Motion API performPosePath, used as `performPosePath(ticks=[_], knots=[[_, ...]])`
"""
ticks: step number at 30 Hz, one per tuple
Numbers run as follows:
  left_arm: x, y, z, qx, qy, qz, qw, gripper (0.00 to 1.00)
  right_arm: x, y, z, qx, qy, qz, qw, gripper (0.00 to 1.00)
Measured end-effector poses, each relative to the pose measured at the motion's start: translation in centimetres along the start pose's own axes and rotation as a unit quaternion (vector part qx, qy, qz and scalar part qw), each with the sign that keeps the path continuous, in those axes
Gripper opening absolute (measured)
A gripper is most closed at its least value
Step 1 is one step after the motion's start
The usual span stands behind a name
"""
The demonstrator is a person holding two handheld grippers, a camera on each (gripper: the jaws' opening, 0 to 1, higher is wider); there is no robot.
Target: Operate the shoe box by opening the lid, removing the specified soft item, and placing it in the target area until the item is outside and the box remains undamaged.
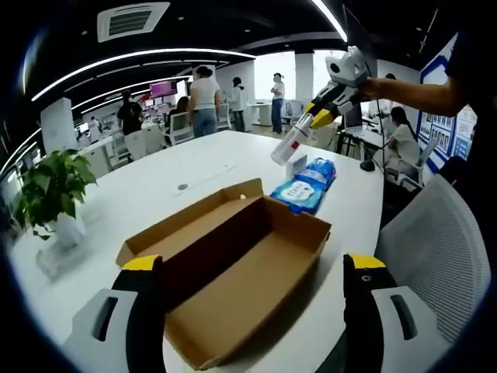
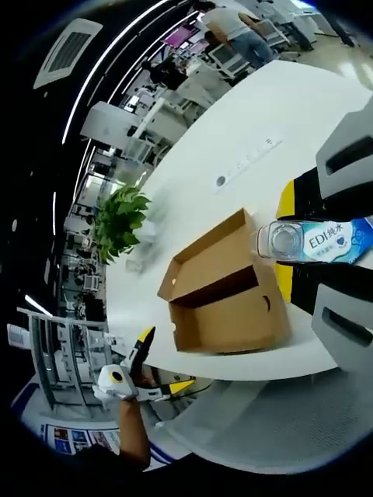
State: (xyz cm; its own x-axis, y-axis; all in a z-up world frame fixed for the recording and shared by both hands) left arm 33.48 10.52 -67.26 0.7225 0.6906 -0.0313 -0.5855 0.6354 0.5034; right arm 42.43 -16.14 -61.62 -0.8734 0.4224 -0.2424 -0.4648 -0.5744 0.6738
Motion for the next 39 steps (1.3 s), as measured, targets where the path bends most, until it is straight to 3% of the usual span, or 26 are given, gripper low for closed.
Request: performPosePath(ticks=[11,20,39], knots=[[0.6,1.4,-0.6,-0.006,0.02,0.023,0.9995,1.0,-2.0,-0.5,-0.6,0.028,0.063,0.019,0.9974,0.14],[1.7,2.6,-1.3,-0.002,0.03,0.042,0.9987,1.0,-3.0,-1.7,-1.6,0.062,0.126,0.036,0.9894,0.14],[2.6,4.6,-3.0,0.006,0.053,0.071,0.996,1.0,-5.3,-4.8,-4.2,0.118,0.183,0.07,0.9734,0.14]])
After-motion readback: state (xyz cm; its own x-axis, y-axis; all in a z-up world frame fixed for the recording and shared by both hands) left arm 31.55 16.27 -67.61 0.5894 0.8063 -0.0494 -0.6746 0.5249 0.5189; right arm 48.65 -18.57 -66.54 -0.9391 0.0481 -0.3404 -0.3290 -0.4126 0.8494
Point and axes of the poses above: the point that each gripper's makers call its tool centre point, and the gripper's own axes: y roughly backward along the fingers, x roughly to its left, z roughly out of its top, the point moved 1 cm from there along y, roughly backward along the fingers, and after that the axes turned 2 degrees about y, right-handed, at the moved point
